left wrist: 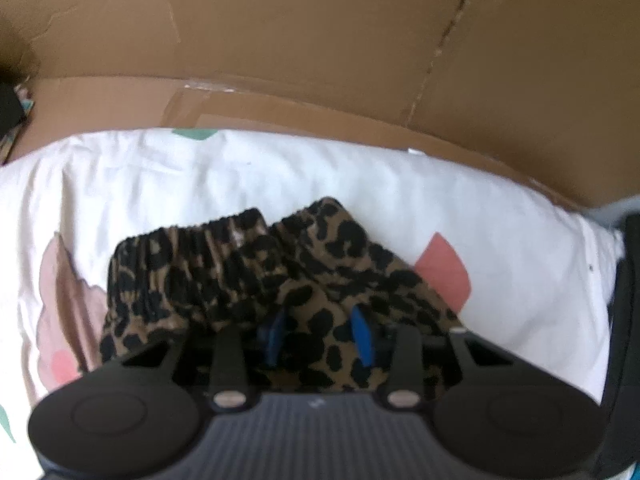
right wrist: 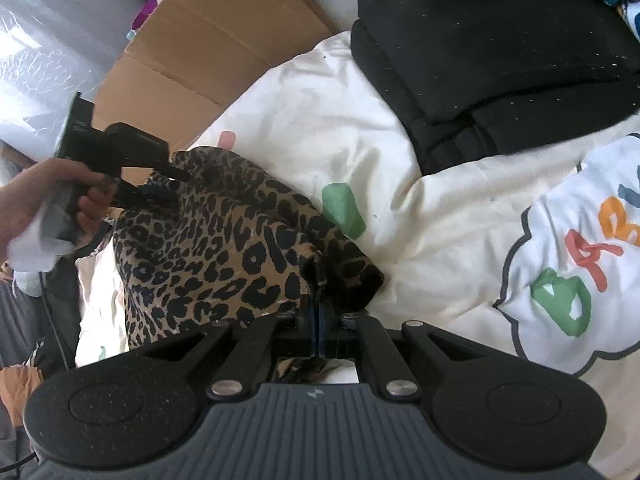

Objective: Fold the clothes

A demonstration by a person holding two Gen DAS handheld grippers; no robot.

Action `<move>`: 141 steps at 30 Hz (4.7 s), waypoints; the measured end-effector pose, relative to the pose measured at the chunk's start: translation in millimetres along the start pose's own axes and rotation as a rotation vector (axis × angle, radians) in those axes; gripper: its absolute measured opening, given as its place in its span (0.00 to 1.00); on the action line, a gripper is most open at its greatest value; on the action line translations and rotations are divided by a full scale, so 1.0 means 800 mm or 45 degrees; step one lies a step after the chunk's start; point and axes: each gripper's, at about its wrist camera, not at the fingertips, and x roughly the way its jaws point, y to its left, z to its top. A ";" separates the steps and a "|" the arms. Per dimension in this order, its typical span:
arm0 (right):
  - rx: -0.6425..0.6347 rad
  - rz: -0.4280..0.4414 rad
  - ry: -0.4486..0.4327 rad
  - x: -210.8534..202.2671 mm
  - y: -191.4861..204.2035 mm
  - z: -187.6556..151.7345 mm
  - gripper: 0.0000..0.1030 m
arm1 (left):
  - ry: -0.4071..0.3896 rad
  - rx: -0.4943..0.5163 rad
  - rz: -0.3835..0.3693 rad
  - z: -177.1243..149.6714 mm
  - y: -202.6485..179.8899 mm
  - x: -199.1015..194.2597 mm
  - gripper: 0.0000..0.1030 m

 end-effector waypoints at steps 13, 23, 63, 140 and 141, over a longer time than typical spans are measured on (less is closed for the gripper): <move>-0.003 0.071 0.003 -0.001 0.002 0.006 0.32 | 0.025 -0.177 -0.013 0.000 0.006 0.002 0.20; 0.094 0.067 -0.038 0.011 -0.017 0.011 0.01 | -0.028 -0.269 -0.117 -0.013 0.024 -0.030 0.01; 0.182 -0.044 -0.066 -0.023 -0.052 -0.005 0.06 | -0.065 0.206 -0.429 -0.018 -0.051 -0.039 0.29; -0.405 -0.109 -0.113 -0.025 0.052 0.010 0.22 | -0.444 0.308 -0.312 -0.148 0.187 -0.141 0.50; -0.398 -0.112 -0.106 -0.022 0.049 0.007 0.22 | -0.437 0.287 -0.319 -0.149 0.191 -0.135 0.50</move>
